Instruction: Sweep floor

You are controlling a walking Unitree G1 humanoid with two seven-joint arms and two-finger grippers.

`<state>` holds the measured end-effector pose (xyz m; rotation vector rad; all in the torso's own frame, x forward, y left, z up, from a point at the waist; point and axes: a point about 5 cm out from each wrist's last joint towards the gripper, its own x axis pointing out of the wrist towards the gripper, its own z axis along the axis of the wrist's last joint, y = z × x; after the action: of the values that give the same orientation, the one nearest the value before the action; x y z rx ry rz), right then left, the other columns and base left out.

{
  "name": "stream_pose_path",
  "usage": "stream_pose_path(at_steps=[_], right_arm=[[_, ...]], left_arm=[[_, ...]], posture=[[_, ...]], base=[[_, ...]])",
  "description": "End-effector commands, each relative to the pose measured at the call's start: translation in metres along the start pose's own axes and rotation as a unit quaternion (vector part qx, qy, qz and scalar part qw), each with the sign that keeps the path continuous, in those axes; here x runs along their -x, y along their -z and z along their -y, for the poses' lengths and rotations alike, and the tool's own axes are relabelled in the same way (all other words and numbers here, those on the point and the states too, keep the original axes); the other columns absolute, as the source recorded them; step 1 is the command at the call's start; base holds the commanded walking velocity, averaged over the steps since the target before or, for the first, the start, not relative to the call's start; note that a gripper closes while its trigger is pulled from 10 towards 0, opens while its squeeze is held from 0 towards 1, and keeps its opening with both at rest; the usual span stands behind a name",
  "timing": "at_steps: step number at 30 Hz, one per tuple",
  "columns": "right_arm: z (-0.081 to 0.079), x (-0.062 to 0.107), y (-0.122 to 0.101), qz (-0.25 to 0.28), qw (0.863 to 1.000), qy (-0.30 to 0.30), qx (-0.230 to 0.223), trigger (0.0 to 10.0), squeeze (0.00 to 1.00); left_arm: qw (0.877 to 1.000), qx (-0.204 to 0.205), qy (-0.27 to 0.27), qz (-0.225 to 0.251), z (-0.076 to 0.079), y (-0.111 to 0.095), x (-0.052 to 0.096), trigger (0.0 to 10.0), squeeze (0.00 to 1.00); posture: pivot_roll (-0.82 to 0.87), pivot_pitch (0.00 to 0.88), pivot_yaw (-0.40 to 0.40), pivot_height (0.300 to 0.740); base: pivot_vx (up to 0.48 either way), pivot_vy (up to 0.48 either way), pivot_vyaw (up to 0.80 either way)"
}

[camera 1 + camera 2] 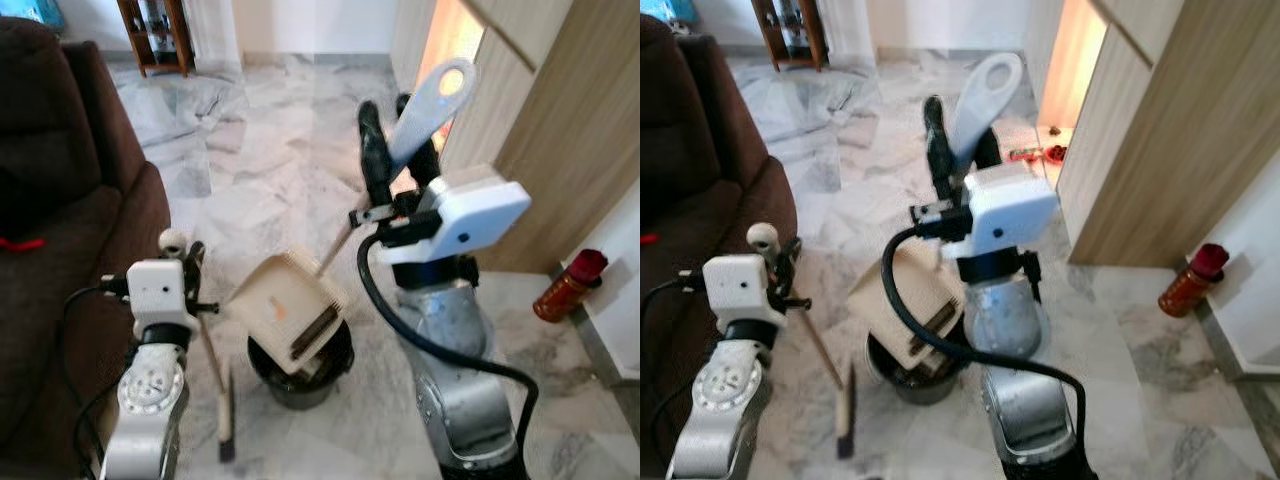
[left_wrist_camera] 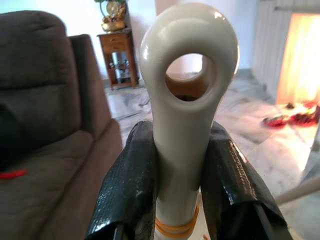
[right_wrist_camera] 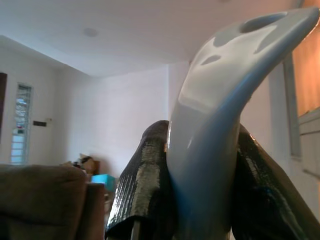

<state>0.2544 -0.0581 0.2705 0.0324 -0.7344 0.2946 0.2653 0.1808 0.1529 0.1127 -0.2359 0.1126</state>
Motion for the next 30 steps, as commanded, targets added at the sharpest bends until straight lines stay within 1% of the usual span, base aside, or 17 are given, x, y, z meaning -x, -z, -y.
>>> stream_pose_path(at_steps=[1,15,30], right_arm=[[0.0041,-0.0010,-0.0096,0.024,1.000,0.005,0.009,10.0,0.00],[0.0079,-0.0005,-0.0058,0.013,1.000,0.015,0.011,10.0,0.00],[0.0074,-0.0009,-0.0057,0.012,1.000,0.011,0.009,10.0,0.00]], left_arm=[[1.000,0.000,0.004,0.020,0.0029,-0.0075,-0.0010,10.0,0.00],[1.000,0.000,0.005,0.020,0.0034,-0.0074,-0.0008,10.0,0.00],[1.000,-0.002,0.002,0.019,0.0026,-0.0074,-0.0007,10.0,0.00]], posture=[[0.02,0.096,0.027,0.740],[0.02,0.094,0.027,0.740],[0.01,0.094,0.027,0.740]], base=[[0.000,0.000,0.00],[0.000,0.000,0.00],[0.377,0.000,0.00]])
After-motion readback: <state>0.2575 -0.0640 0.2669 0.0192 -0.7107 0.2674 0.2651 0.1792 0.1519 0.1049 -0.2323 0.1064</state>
